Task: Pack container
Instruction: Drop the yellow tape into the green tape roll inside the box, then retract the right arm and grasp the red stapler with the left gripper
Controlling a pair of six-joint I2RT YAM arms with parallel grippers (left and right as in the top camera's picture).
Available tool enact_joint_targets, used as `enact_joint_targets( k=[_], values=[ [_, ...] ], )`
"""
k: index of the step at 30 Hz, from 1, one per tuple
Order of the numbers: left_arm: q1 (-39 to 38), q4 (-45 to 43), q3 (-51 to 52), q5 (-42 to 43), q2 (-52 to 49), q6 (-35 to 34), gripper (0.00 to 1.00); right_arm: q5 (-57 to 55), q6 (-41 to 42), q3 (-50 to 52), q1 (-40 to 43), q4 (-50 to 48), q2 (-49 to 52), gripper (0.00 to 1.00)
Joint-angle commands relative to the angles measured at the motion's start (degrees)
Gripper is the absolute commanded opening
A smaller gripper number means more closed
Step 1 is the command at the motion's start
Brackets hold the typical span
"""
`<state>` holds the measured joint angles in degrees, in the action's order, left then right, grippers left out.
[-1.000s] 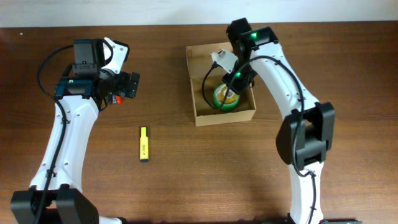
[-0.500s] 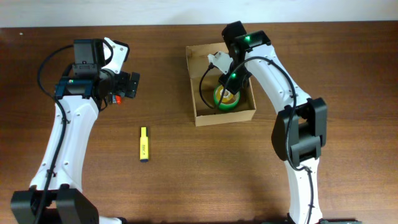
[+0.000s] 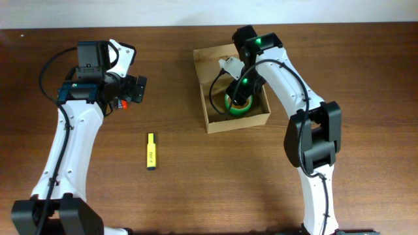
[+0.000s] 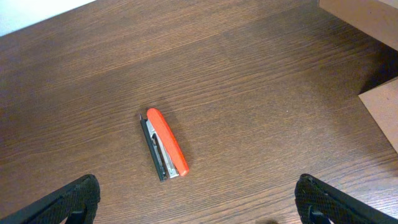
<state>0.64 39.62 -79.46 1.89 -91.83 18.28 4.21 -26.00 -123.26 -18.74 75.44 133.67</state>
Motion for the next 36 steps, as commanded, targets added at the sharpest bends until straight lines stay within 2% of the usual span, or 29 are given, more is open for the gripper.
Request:
enact_joint_targets(
  k=[1,2,4,5,9,14,17,19,20,21,22,27,32,36],
  values=[
    [-0.28,-0.13,-0.83,0.2,-0.48,0.72,0.99,-2.43,5.57,-7.3,-0.48,2.47,-6.19,0.76],
    [-0.28,-0.13,-0.83,0.2,-0.48,0.72,0.99,-3.89,7.56,-11.67,-0.48,4.57,-6.54,0.67],
    [-0.28,-0.13,-0.83,0.2,-0.48,0.72,1.0,-7.61,11.82,-20.7,-0.48,7.89,-7.04,0.32],
    [-0.28,-0.11,-0.83,0.17,-0.48,0.72,0.99,-9.75,12.74,-23.21,-0.48,8.59,-7.96,0.27],
    [-0.28,1.81,-0.9,-2.21,-0.39,0.72,1.0,-12.0,13.53,-19.02,2.14,8.26,-16.44,0.37],
    [-0.28,5.11,-2.73,-3.41,4.68,0.72,0.99,-12.37,19.54,6.95,13.11,2.08,-38.6,0.46],
    [-0.28,9.11,-2.73,-9.77,14.36,0.68,0.99,-7.48,24.5,12.63,24.39,4.28,-46.05,0.6],
    [0.17,12.63,-2.71,-12.79,16.76,-0.76,0.99,-7.17,26.56,13.14,28.57,7.91,-45.97,0.73],
    [1.18,14.32,-2.62,-13.31,16.2,-3.54,1.0,-6.75,26.75,13.81,29.97,8.39,-45.79,0.85],
    [2.32,15.41,-2.51,-13.29,14.58,-5.66,0.99,-6.32,26.75,14.84,30.77,8.11,-45.77,0.93],
    [3.39,15.47,-2.49,-13.25,12.39,-7.58,0.98,-6.32,26.73,16.0,31.36,7.32,-45.77,0.96],
    [7.15,16.06,-5.14,-9.14,-3.41,-9.7,0.97,-6.16,26.71,23.23,32.37,3.54,-45.48,0.97],
    [7.41,23.52,-20.35,-4.39,-20.39,-10.16,0.97,-6.14,26.71,25.92,32.37,1.6,-45.11,0.98],
    [7.48,25.79,-28.89,0.87,-30.73,-13.99,0.97,-6.14,26.71,25.92,32.3,1.25,-45.11,0.98]
  ],
)
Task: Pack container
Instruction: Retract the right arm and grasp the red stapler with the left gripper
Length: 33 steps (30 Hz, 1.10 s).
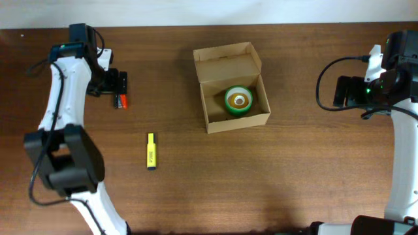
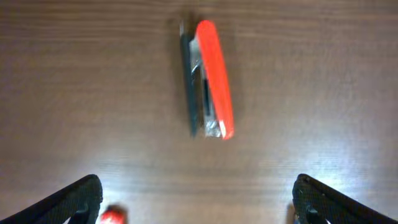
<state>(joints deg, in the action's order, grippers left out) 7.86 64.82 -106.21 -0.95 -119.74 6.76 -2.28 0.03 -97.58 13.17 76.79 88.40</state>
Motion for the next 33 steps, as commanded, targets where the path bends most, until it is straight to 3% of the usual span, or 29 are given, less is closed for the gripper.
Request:
enact_joint_targets(
  k=[1,15,27,29,33],
  values=[
    [0.26,1.18,-3.32,5.01,-5.18,-2.49,0.97,0.35,0.68,0.24,0.42,-0.13,0.15,0.98],
    [3.39,-5.31,-3.78,6.1,-10.88,-1.01,0.96,1.88,0.66,0.26,0.39,-0.11,0.15,0.98],
    [3.5,-4.55,-3.78,7.39,-15.91,-0.7,0.95,1.88,0.44,0.26,0.39,-0.09,0.15,0.98],
    [3.5,-4.28,-3.78,7.37,-16.09,-0.7,0.9,1.86,0.44,0.26,0.39,-0.11,0.15,0.98],
    [3.5,-4.0,-3.78,7.37,-16.24,-0.7,0.65,1.88,0.44,0.26,0.39,-0.09,0.15,0.98]
  ],
)
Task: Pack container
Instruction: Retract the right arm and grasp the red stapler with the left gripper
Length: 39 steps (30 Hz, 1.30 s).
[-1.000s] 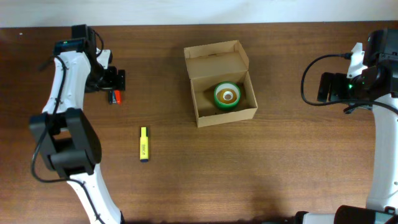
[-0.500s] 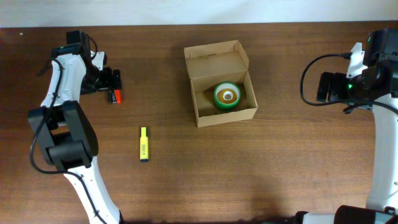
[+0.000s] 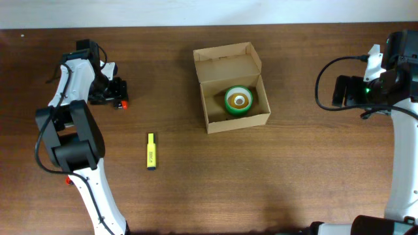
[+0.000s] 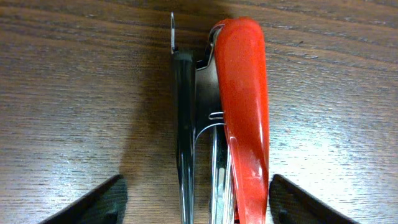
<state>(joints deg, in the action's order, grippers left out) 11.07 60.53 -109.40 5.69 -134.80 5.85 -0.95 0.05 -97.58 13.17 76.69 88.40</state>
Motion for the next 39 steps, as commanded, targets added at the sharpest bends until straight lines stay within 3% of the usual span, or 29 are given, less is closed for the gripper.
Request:
enact_joint_targets(
  k=[1,3,5,7,11,18,31,32,33,34,39],
  values=[
    [0.28,0.57,-0.59,0.55,-1.18,0.24,0.59,0.52,0.42,0.26,0.39,0.0,0.15,0.98],
    [0.28,0.81,-0.59,0.48,-1.2,0.26,0.47,0.55,0.42,0.26,0.39,0.0,0.15,0.98],
    [0.28,1.29,-0.59,-0.13,-1.2,0.66,0.42,0.55,0.42,0.26,0.39,0.0,0.15,0.98],
    [-0.22,2.67,-0.59,-1.99,-1.22,3.82,0.5,0.55,0.42,0.26,0.39,0.0,0.15,0.98],
    [-0.94,3.32,-0.59,-4.63,-1.27,6.51,0.57,0.57,0.42,0.26,0.39,0.0,0.15,0.98],
    [-1.07,4.39,-0.59,-5.07,-4.15,7.15,0.57,0.57,0.42,0.24,0.35,0.42,0.15,0.98],
    [-3.21,-2.51,-0.59,-5.7,-4.15,10.56,0.61,0.55,0.42,0.26,0.35,0.46,0.15,0.98],
    [-3.21,-2.54,-0.59,-5.7,-4.15,10.56,0.55,0.55,0.42,0.24,0.35,0.46,0.15,0.98],
    [-3.19,-2.19,-0.59,-5.7,-4.15,10.54,0.36,0.55,0.42,0.24,0.35,0.46,0.15,0.98],
    [-3.19,-1.75,-0.59,-5.73,-4.15,10.54,0.28,0.55,0.42,0.24,0.35,0.46,0.15,0.98],
    [-3.21,-0.7,-0.59,-5.44,-4.15,10.1,0.18,0.57,0.42,0.26,0.35,0.46,0.15,0.98]
  ],
)
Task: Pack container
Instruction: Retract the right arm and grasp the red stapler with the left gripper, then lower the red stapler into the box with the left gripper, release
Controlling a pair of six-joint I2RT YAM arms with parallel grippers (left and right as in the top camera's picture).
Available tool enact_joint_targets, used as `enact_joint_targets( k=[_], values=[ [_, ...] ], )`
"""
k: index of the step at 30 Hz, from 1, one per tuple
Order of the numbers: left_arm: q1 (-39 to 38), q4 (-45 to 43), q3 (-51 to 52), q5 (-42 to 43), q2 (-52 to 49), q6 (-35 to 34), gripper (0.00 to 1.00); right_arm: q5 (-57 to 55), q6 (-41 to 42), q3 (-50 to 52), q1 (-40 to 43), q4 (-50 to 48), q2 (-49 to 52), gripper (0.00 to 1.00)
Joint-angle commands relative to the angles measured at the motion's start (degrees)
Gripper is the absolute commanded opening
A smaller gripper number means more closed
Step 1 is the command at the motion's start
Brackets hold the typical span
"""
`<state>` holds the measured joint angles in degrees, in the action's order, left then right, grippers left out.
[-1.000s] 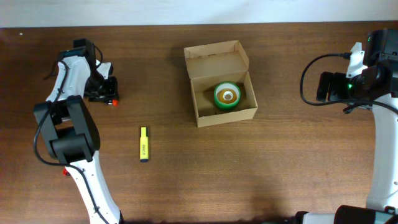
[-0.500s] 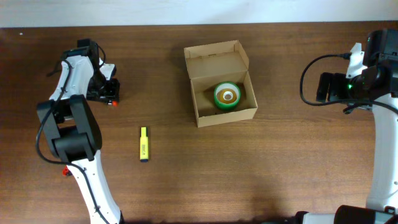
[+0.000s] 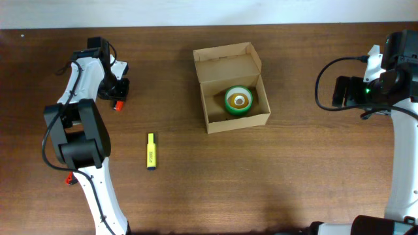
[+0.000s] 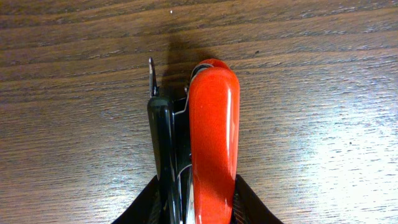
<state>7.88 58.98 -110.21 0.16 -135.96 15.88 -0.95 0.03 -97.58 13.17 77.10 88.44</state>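
A red and black stapler (image 4: 205,143) lies on the wooden table, and my left gripper (image 4: 196,208) is shut on it, one finger against each side. From overhead the left gripper (image 3: 115,88) is at the far left of the table, with the stapler's (image 3: 118,104) red end showing just below it. The open cardboard box (image 3: 230,65) stands at the middle back with a green tape roll (image 3: 238,100) inside. My right gripper (image 3: 339,91) hangs at the right edge, away from everything; its jaws cannot be made out.
A yellow highlighter (image 3: 151,151) lies on the table to the left of the box, nearer the front. A small red object (image 3: 67,180) sits at the far left by the arm base.
My left gripper's fingers stood apart on either side of the stapler; now they are pressed against its sides. The stapler has shifted slightly. The right arm has not moved.
My right gripper was in the box at the tape roll while the left hung open above the stapler. Then the right arm was out at the right edge, the tape left in the box. The left gripper was lower over the stapler, then astride it, and now shut on it.
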Motion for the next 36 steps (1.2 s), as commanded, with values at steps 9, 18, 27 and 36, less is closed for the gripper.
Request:
enact_joint_targets(
  k=[9,18,27,36],
  values=[
    [-2.8,11.65,-20.17,5.01,-2.99,-0.11,0.01,0.98,0.44,0.24,0.35,0.02,0.11,0.98],
    [-17.49,23.17,-41.86,5.31,0.04,6.88,0.02,0.96,0.44,0.24,0.37,0.02,0.11,0.99],
    [-28.96,29.27,-41.86,11.67,8.63,20.24,0.01,0.96,0.44,0.24,0.35,0.02,0.11,0.99],
    [-39.78,27.56,-35.19,9.18,8.98,27.52,0.01,0.96,0.44,0.24,0.35,0.02,0.11,0.99]
  ],
)
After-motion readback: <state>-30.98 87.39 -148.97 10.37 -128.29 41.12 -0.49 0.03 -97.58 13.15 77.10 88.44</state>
